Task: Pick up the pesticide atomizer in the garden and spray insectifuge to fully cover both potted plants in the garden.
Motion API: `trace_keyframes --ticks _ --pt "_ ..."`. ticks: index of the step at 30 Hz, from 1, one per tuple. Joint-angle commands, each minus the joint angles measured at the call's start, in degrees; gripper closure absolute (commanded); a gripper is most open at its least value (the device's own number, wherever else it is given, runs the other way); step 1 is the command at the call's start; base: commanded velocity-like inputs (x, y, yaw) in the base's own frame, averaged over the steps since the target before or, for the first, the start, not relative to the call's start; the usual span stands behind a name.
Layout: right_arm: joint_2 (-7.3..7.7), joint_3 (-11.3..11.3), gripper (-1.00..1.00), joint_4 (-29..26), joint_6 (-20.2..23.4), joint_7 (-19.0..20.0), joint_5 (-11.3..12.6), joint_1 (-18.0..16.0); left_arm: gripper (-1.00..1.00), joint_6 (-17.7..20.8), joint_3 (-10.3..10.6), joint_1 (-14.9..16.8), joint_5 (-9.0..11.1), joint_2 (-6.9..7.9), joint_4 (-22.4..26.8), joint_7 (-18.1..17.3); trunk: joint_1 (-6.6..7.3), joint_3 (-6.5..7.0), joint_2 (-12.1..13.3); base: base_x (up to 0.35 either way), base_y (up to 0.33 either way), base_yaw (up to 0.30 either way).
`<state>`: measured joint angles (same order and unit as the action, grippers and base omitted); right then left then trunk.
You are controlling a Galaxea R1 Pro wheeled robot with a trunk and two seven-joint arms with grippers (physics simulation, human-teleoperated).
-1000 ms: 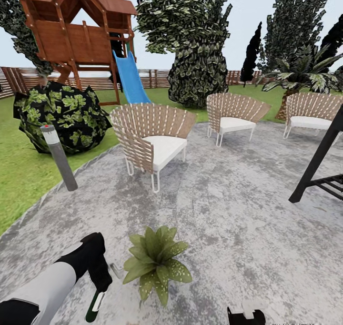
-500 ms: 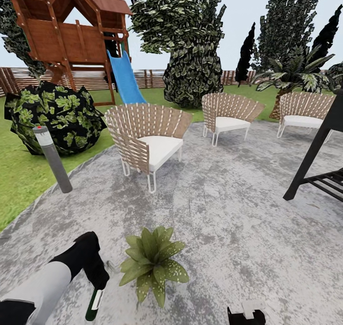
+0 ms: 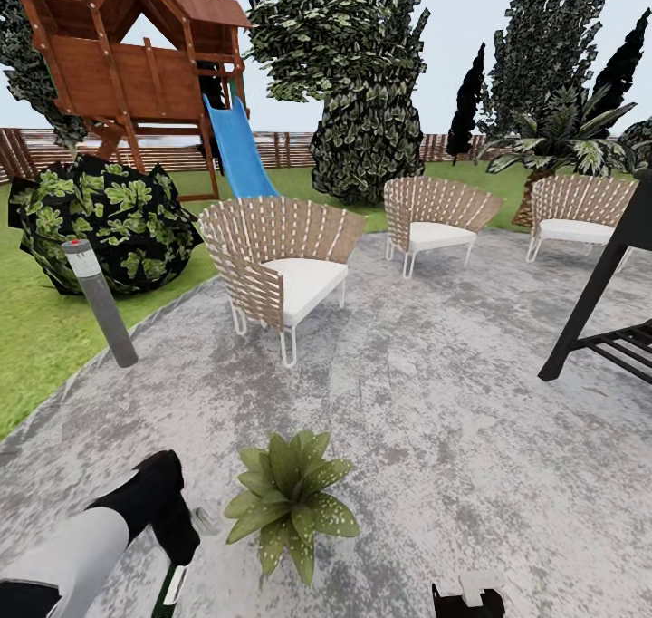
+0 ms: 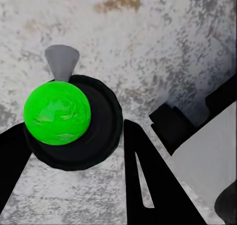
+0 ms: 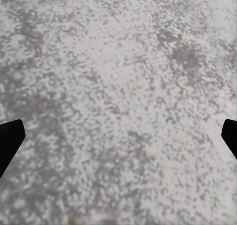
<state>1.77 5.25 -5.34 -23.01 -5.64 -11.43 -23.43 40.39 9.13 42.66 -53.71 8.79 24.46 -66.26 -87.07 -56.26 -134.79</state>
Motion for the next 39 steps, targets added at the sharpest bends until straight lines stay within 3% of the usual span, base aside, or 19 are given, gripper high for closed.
trace_keyframes --ticks 1,5,8,10,13,14,18,20,21,23,26,28,33,39 --pt "-0.01 0.5 -1.0 0.1 -0.2 -0.1 -0.6 0.0 1.0 0.2 0.3 0.3 -0.5 -1.13 0.3 -0.2 0.01 -0.05 0.0 0.0 0.0 0.0" --pt "-0.01 0.5 -1.0 0.1 -0.2 -0.1 -0.6 0.0 1.0 0.8 0.3 1.0 -0.4 -1.8 2.5 -0.6 0.01 -0.05 0.0 0.0 0.0 0.0" --pt "-0.01 0.5 -1.0 0.1 -0.2 -0.2 -0.6 0.0 1.0 1.1 0.3 3.6 -0.4 -1.85 4.4 -1.1 0.01 -0.05 0.0 0.0 0.0 0.0" --pt "-0.01 0.5 -1.0 0.1 -0.2 -0.2 -0.6 0.0 1.0 1.2 0.4 5.8 -0.6 -2.22 4.8 -2.9 0.01 -0.05 0.0 0.0 0.0 0.0" --pt "-0.01 0.5 -1.0 0.1 -0.2 -0.2 -0.6 0.0 1.0 1.2 0.7 6.6 -1.4 -3.43 5.0 -4.7 0.01 -0.05 0.0 0.0 0.0 0.0" --pt "-0.01 0.5 -1.0 0.1 -0.2 -0.2 -0.6 0.0 1.0 1.2 0.8 7.0 -1.9 -3.87 5.0 -5.5 0.01 -0.05 0.0 0.0 0.0 0.0" --pt "0.03 0.5 -1.0 0.1 -0.2 -0.1 -0.6 0.0 1.0 1.2 0.8 9.0 -7.3 -6.54 5.0 -11.6 0.01 -0.05 0.0 0.0 0.0 0.0" --pt "0.08 0.5 -1.0 0.1 -0.2 -0.1 -0.6 0.0 1.0 1.3 0.7 8.8 -10.0 -6.96 4.9 -12.2 0.01 -0.05 0.0 0.0 0.0 0.0" --pt "0.12 0.5 -1.0 0.1 -0.2 -0.1 -0.6 0.0 1.0 1.3 0.7 8.8 -10.4 -6.76 4.9 -12.4 0.01 -0.05 0.0 0.0 0.0 0.0" --pt "0.15 0.5 -1.0 0.2 -0.2 -0.1 -0.6 0.0 1.0 1.2 0.7 8.9 -10.7 -6.34 4.9 -12.4 0.01 -0.05 0.0 0.0 0.0 0.0" --pt "0.16 0.5 -1.0 0.2 -0.2 -0.1 -0.7 0.0 1.0 1.1 0.7 8.6 -10.9 -4.44 4.8 -12.4 0.01 -0.05 0.0 0.0 0.0 0.0" --pt "0.16 0.5 -1.0 0.2 -0.2 -0.1 -0.6 0.0 1.0 1.1 0.8 8.5 -10.9 -4.16 4.9 -12.4 0.01 -0.05 0.0 0.0 0.0 0.0" --pt "0.16 0.5 -1.0 0.2 -0.2 -0.2 -0.6 0.0 1.0 1.2 0.7 8.7 -10.9 -6.53 5.1 -12.1 0.01 -0.05 0.0 0.055 0.0 0.0" --pt "0.16 0.5 -1.0 0.2 -0.2 -0.2 -0.6 0.0 1.0 1.2 0.8 8.5 -10.9 -6.78 5.0 -12.1 0.01 -0.05 0.0 0.188 0.0 0.0"
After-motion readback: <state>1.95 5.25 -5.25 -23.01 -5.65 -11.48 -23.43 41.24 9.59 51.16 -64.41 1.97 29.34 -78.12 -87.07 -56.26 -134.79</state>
